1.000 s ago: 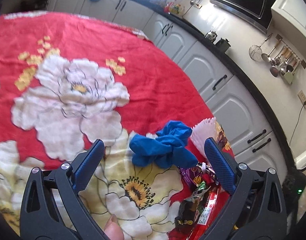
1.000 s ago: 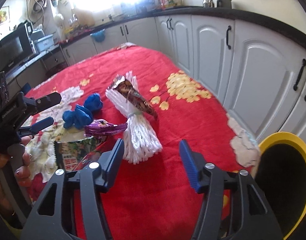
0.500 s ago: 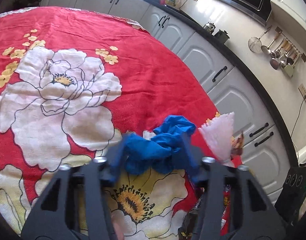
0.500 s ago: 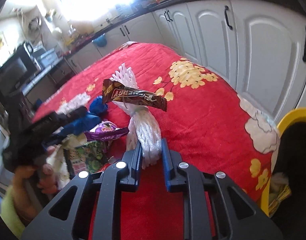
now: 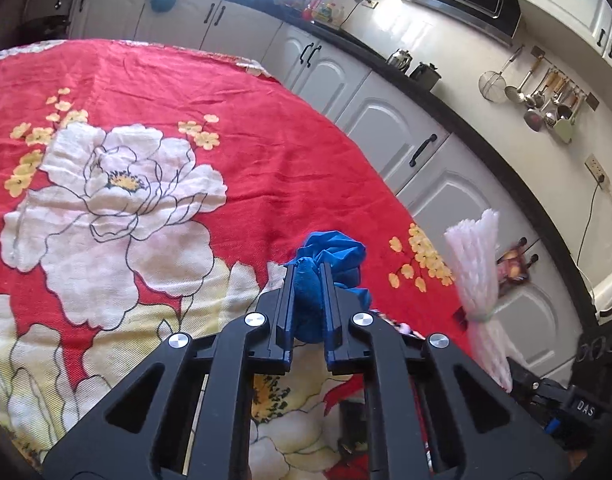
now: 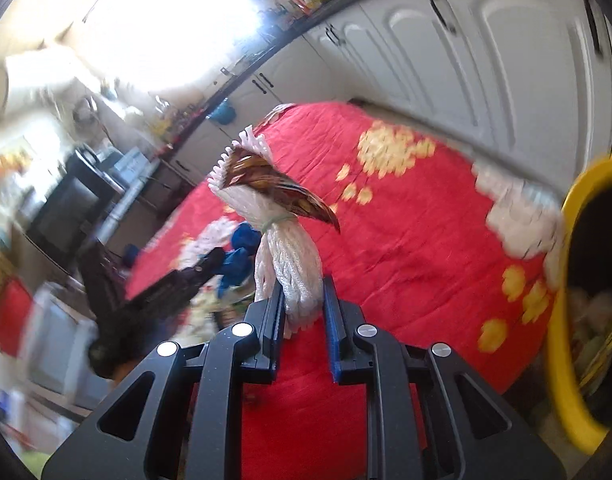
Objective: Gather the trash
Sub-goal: 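Grasp the blue glove with the left gripper while the right gripper grasps the white mesh net, then carry the blue glove and white mesh net over the yellow bin with both grippers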
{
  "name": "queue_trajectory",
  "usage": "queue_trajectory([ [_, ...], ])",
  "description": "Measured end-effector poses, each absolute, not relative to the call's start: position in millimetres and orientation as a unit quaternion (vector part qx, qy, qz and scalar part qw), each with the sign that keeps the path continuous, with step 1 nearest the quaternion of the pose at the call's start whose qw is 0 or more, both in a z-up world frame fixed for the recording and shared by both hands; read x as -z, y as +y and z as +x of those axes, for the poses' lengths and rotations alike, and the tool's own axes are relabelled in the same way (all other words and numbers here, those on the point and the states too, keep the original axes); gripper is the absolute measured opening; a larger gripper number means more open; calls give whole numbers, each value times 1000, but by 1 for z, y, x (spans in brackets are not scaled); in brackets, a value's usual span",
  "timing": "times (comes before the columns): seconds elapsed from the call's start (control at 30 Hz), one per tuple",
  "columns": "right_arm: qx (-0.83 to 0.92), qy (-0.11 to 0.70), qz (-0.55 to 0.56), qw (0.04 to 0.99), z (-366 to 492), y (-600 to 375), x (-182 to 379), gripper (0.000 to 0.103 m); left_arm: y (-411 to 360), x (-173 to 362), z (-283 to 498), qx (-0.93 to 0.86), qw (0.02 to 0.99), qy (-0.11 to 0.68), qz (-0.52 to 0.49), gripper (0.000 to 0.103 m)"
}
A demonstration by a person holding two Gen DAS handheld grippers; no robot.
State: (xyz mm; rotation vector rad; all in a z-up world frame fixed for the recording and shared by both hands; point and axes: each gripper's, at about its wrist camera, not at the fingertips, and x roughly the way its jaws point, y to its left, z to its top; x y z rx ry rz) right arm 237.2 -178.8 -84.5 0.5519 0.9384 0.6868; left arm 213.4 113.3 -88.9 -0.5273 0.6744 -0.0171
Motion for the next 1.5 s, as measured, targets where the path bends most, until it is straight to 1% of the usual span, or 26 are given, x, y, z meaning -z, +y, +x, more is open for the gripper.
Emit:
queue_trajectory([
  [0.13, -322, 438, 280, 791, 233, -185, 84, 17, 111, 77, 208, 12, 915, 315, -251, 6],
  [0.37, -303, 396, 236, 834, 224, -191, 60, 17, 97, 55, 199, 30, 924, 295, -240, 6],
  [0.7, -283, 357, 220, 863, 216, -213, 36, 17, 64, 25, 186, 67, 935, 270, -221, 5],
  [1.2, -233, 327, 235, 885, 203, -272, 26, 17, 2, 11, 178, 124, 938, 274, -174, 5],
  [1.5, -202, 309, 235, 899, 195, -305, 18, 17, -23, 8, 175, 145, 937, 277, -154, 5],
])
